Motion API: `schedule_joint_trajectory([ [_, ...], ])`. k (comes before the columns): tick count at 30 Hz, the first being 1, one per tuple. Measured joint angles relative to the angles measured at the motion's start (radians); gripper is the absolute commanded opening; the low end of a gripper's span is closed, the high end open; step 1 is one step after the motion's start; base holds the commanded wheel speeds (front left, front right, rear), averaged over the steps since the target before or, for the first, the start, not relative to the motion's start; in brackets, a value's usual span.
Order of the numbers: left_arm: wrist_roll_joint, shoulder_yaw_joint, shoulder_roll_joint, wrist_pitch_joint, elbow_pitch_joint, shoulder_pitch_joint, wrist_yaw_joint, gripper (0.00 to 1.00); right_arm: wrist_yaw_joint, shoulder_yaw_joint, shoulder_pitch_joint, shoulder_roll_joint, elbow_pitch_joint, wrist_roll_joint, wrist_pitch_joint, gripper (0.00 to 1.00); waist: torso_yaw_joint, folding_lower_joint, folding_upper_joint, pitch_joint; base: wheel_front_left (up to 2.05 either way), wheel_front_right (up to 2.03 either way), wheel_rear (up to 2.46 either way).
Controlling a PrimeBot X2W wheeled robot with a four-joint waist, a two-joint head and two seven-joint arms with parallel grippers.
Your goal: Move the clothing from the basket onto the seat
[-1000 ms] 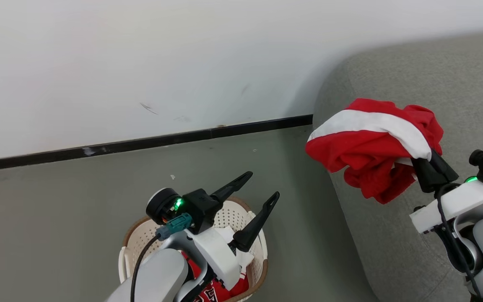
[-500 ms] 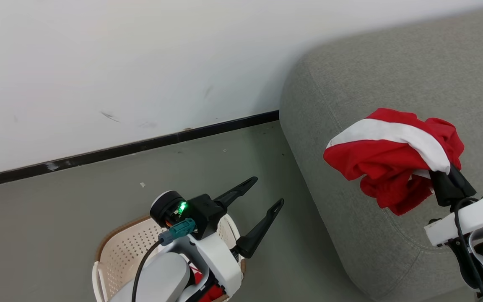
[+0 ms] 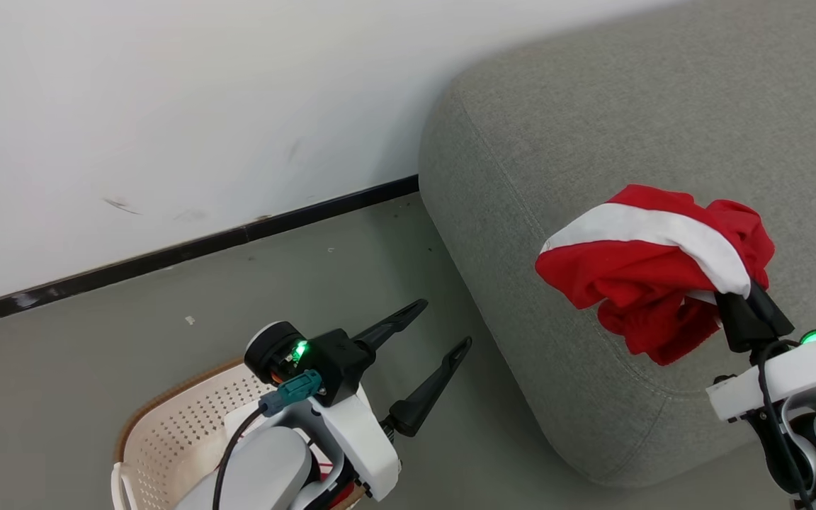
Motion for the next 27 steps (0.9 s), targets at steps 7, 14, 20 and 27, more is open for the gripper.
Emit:
schedule_joint_trajectory([
  [7, 0.000, 0.008, 0.021, 0.000, -0.005, 0.000, 0.000, 1.00, 0.000, 0.010, -0.001, 0.012, -0.013, -0.003, 0.000, 0.00, -0.032, 0.0000, 0.0000, 0.018, 0.00, 0.00, 0.00],
  [14, 0.002, 0.013, 0.029, 0.000, -0.017, -0.001, 0.000, 1.00, 0.000, 0.018, -0.002, 0.024, -0.015, -0.003, 0.000, 0.00, -0.054, 0.0000, 0.0000, 0.034, 0.00, 0.00, 0.00],
  [20, 0.002, 0.010, 0.029, 0.000, -0.038, -0.001, 0.000, 1.00, 0.000, 0.015, -0.004, 0.023, -0.015, -0.003, 0.000, 0.00, -0.064, 0.0000, 0.0000, 0.046, 0.00, 0.00, 0.00],
  [27, 0.002, 0.003, 0.032, 0.000, -0.050, -0.002, 0.000, 1.00, 0.000, 0.015, -0.016, 0.021, -0.012, -0.003, 0.000, 0.00, -0.065, 0.0000, 0.0000, 0.060, 0.00, 0.00, 0.00],
])
